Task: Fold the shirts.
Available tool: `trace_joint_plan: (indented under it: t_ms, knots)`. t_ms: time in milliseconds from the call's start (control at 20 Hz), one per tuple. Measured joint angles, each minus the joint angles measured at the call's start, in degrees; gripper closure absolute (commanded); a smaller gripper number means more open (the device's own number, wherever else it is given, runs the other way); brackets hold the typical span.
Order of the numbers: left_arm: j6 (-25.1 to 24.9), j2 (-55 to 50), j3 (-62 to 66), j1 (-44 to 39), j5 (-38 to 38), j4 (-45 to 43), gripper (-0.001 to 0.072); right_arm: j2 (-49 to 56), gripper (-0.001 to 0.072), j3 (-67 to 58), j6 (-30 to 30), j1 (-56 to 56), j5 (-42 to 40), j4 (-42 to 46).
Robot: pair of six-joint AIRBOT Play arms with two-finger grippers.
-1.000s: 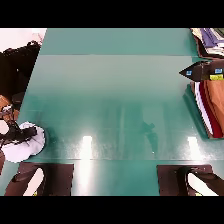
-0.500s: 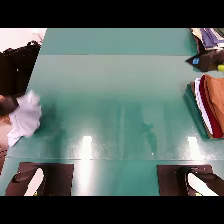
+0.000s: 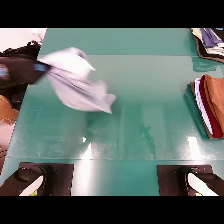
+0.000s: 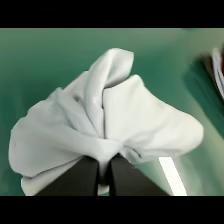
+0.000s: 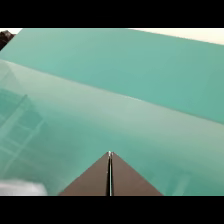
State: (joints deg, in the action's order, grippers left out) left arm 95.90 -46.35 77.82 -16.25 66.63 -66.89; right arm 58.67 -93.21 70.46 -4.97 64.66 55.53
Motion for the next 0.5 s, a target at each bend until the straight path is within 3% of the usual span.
trace_joint_plan:
  t_ms: [250, 350, 400, 500]
  knots:
    - [-7.4, -15.2, 0.7, -16.0, -2.4, 1.0, 0.0682, 0.0, 0.0697, -0.5, 0.0, 0.0, 0.7, 0.0]
    - [-9.4, -20.0, 0.9, -17.2, -5.2, 0.8, 0.035, 0.0, 0.0697, -0.6, 0.0, 0.0, 1.1, 0.0]
    - [-9.8, -21.8, 0.9, -16.5, -7.0, 0.8, 0.0313, 0.0, 0.0697, -0.6, 0.0, 0.0, 1.2, 0.0]
    - [-9.7, -24.6, 0.9, -13.6, -9.6, 0.6, 0.0312, 0.0, 0.0697, -0.6, 0.0, 0.0, 1.5, 0.0]
